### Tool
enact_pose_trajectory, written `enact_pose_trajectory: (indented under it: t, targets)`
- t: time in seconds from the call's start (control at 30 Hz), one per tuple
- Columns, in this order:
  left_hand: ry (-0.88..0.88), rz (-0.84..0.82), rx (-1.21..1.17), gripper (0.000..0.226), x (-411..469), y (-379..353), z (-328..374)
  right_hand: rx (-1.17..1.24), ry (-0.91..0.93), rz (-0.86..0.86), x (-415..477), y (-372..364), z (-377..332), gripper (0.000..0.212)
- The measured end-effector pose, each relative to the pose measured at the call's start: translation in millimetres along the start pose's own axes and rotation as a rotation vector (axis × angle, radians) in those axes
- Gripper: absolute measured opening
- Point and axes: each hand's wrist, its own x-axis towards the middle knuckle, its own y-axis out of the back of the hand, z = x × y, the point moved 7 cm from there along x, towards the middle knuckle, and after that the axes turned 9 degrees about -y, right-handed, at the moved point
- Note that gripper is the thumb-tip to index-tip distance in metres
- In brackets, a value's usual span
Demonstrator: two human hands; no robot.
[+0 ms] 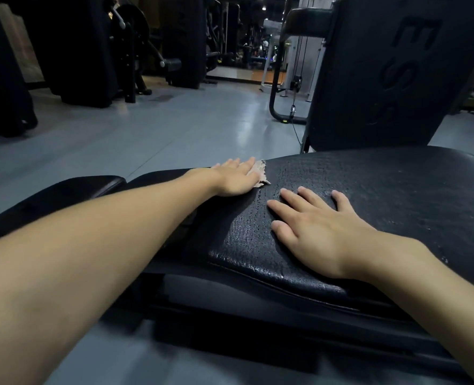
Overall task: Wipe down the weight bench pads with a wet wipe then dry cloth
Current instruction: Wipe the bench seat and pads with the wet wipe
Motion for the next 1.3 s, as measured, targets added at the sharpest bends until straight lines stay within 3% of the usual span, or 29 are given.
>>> enact_pose_trajectory:
  t: [0.33, 0.47, 0.63, 0.83, 1.17, 1.3]
  targets:
    - [-0.149, -0.008, 0.032, 0.058, -124, -15, 28, 0.019, -0.012, 0.002, -3, 2, -1, 0.053]
    - [-0.193, -0.042, 0.061, 0.058, -167, -21, 33, -0.052, 0.024, 0.082, -5, 14, -7, 0.048]
    - [-0.213, -0.005, 0.082, 0.059, -192, -23, 36, 0.112, 0.084, 0.162, -2, 30, -28, 0.047]
    - [-0.13, -0.04, 0.038, 0.058, -152, -18, 14, 0.051, 0.01, -0.057, 13, 1, -33, 0.06]
    - [0.043, -0.005, 0.011, 0.062, -13, -1, -52, -0.055, 0.009, -0.017, 13, -6, -36, 0.072]
    - [0.08, -0.013, -0.008, 0.074, 4, 4, -63, -0.052, 0.012, -0.015, 14, -8, -35, 0.072]
